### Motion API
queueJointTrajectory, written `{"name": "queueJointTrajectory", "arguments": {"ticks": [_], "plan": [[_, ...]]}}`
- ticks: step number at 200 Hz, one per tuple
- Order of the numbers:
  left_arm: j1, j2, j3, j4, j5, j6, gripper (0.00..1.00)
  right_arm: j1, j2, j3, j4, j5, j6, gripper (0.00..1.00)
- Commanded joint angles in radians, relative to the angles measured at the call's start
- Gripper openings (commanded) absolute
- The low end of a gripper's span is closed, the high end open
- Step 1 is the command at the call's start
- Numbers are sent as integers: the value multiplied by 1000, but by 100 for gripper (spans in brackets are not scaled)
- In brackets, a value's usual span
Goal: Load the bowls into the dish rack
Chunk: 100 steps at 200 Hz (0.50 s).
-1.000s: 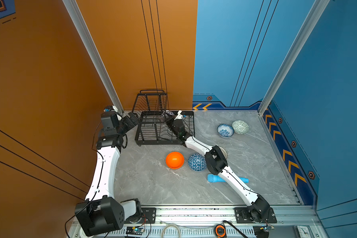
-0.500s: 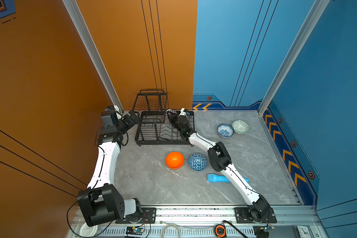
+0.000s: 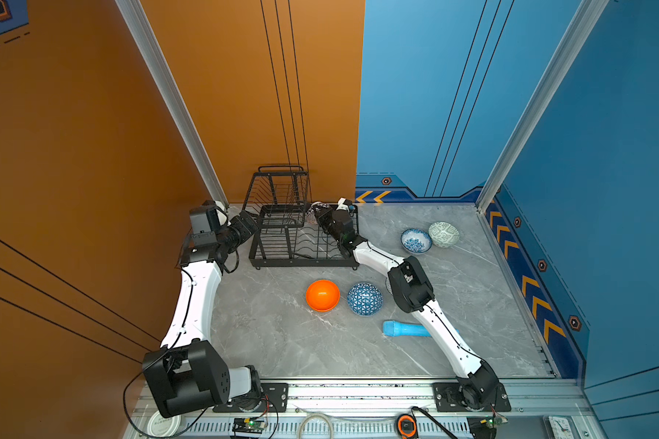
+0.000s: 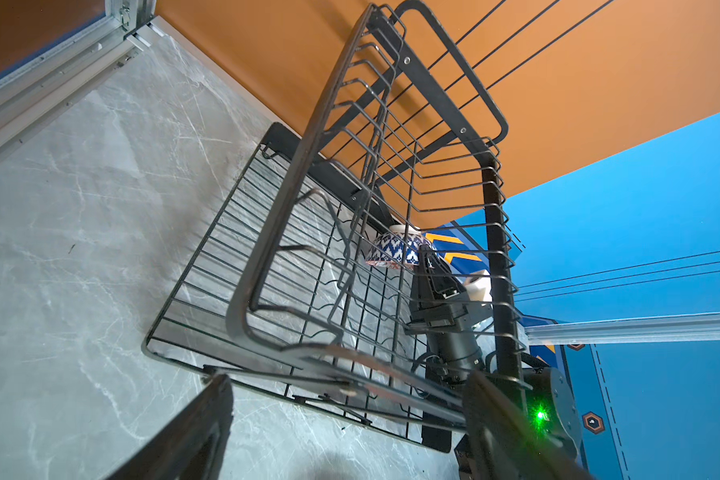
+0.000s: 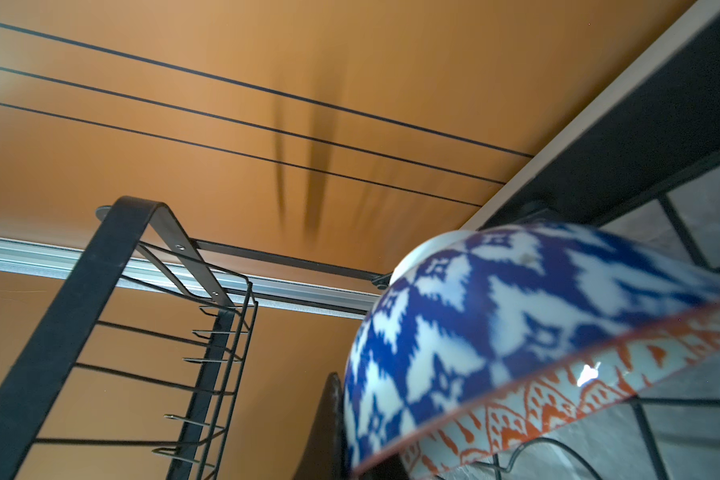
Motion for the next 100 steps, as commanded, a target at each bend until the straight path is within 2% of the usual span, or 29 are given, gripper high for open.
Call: {"name": "queueJointTrajectory", "arguments": {"ticks": [1,15,21,100], "plan": [[-29,-29,-22,-20,19,9,87,-6,-91,-18,62,-22,-24,0],[-43,-30,-30,-20,12,10,88,-8,-99,-30,66,-24,-24,0],[-47,-31,-31,-19,10,10,83,-7,-103,-36,71,-23,-24,0],[-70,-4,-7,-17,-26,10,79,-9,-148,-116,113,-20,-24,0]]}}
